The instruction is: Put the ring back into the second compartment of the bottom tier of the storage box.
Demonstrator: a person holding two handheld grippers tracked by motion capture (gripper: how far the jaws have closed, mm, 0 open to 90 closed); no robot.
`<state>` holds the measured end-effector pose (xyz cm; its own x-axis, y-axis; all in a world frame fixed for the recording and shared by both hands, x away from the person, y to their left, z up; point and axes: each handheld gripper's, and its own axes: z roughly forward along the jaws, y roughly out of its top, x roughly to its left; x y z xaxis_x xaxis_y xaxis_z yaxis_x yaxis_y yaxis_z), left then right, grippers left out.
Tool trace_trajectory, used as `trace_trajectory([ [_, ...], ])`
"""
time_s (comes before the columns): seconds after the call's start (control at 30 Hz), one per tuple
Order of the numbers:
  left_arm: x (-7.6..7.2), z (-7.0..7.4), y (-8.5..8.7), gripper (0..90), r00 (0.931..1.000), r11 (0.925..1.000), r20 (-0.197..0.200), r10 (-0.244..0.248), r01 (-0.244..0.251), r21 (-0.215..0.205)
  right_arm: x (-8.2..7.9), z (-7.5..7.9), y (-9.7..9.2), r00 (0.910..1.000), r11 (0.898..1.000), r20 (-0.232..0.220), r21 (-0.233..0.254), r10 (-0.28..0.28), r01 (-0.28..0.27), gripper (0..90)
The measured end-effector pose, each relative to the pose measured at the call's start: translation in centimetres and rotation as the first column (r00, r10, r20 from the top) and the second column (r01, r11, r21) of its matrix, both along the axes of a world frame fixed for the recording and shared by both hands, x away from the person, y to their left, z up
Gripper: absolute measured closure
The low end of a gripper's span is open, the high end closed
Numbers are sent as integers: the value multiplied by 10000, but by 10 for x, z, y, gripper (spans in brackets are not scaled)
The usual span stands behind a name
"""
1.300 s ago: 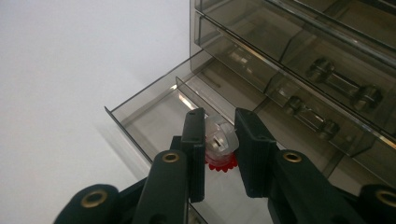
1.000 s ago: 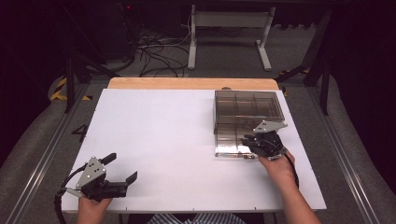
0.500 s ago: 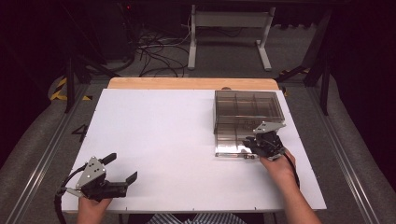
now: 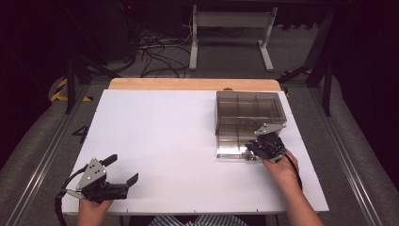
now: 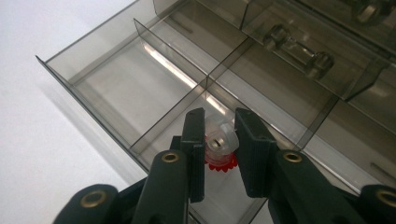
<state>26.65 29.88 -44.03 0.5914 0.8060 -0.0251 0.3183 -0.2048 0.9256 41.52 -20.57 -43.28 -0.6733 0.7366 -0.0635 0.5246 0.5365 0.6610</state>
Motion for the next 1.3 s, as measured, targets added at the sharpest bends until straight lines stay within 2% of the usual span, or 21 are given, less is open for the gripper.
trace_trajectory([
  [0.5, 0, 0, 0, 14, 10000, 10000, 24, 10, -10, 4, 4, -6, -1, 9998, 9999, -176, -120, -111, 108, 744],
  [0.7, 0, 0, 0, 14, 10000, 10000, 27, 2, -2, 3, 4, -6, 0, 9999, 9999, -111, -77, -122, 121, 695],
  [0.93, 0, 0, 0, 14, 10000, 10000, 29, 7, -7, -3, 2, -1, -1, 9999, 10000, 90, 56, -52, 51, 675],
  [1.3, 0, 0, 0, 14, 10000, 10000, 28, 5, -5, 48, -8, 14, 0, 9973, 9997, 724, 223, 126, -142, 691],
])
